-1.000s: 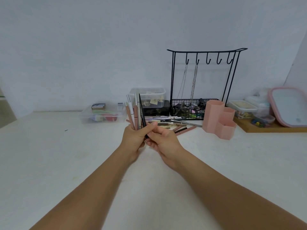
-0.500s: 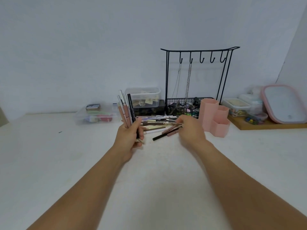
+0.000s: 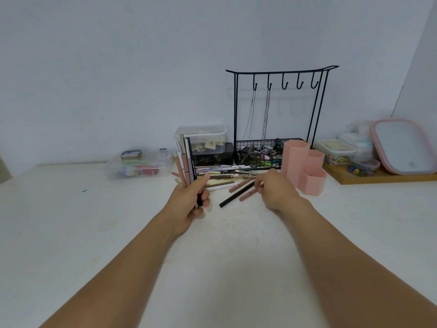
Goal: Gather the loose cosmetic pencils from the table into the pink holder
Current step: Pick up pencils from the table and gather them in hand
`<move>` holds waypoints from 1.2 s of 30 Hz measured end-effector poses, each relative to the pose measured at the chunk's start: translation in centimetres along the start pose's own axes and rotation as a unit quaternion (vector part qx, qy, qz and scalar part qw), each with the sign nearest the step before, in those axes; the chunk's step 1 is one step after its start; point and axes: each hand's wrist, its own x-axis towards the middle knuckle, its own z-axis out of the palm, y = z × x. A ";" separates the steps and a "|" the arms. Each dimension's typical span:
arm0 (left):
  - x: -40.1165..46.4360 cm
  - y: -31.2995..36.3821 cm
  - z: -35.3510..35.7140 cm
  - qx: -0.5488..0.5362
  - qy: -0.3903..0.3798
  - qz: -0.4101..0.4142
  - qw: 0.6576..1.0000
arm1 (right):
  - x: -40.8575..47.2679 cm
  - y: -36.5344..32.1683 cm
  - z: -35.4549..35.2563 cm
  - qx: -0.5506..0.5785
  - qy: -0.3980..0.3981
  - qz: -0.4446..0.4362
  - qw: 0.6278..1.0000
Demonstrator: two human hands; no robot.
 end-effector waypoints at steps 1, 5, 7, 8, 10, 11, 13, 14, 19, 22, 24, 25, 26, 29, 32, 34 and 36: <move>-0.1 0.0 0.1 0.006 0.000 0.000 1.000 | 0.0 0.0 0.0 0.012 -0.002 -0.008 1.000; -0.3 0.0 0.3 0.014 -0.008 -0.010 1.000 | 0.0 -0.2 0.1 0.099 0.004 -0.019 0.995; -0.4 0.1 0.3 0.010 -0.009 -0.011 1.000 | 0.0 -0.3 0.2 0.138 0.019 -0.017 0.990; -0.4 0.2 0.3 0.009 -0.009 -0.012 1.000 | -0.1 -0.4 0.3 0.155 0.023 -0.016 0.988; -0.5 0.3 0.4 0.008 -0.003 -0.014 1.000 | -0.1 -0.8 0.4 0.198 0.033 -0.020 0.979; -0.6 0.3 0.5 0.008 0.001 -0.015 1.000 | -0.3 -1.2 0.4 0.234 0.037 -0.024 0.971; -0.6 0.3 0.6 0.010 0.003 -0.015 1.000 | -0.5 -2.0 0.4 0.333 0.031 -0.027 0.942; -0.6 0.3 0.7 0.009 0.004 -0.013 1.000 | -0.7 -2.5 0.3 0.381 0.024 -0.028 0.924; -0.7 0.0 0.8 0.016 -0.012 0.022 1.000 | -1.6 -5.5 -0.7 0.609 -0.034 -0.044 0.791; -0.7 -0.2 0.7 0.045 -0.041 0.042 0.997 | -2.1 -6.9 -1.1 0.619 -0.046 -0.068 0.781; -0.7 -0.3 0.7 0.068 -0.064 0.045 0.995 | -2.4 -7.7 -0.9 0.604 -0.038 -0.080 0.792; -0.7 -0.3 0.7 0.075 -0.070 0.045 0.994 | -2.5 -8.0 -0.7 0.599 -0.032 -0.081 0.796; -0.6 -0.3 0.7 0.078 -0.071 0.044 0.993 | -2.5 -8.1 -0.5 0.593 -0.025 -0.079 0.801; -0.6 -0.4 0.7 0.084 -0.060 0.050 0.993 | -2.5 -8.0 0.0 0.567 -0.033 -0.072 0.820; -0.6 -0.5 0.6 0.087 -0.045 0.054 0.994 | -2.5 -7.7 0.2 0.531 -0.082 -0.088 0.839; -0.7 -0.6 0.6 0.086 -0.037 0.051 0.994 | -2.6 -7.7 0.4 0.513 -0.084 -0.089 0.850; -0.7 -0.4 0.8 0.075 -0.019 0.041 0.996 | -2.4 -7.7 0.5 0.507 -0.070 -0.085 0.855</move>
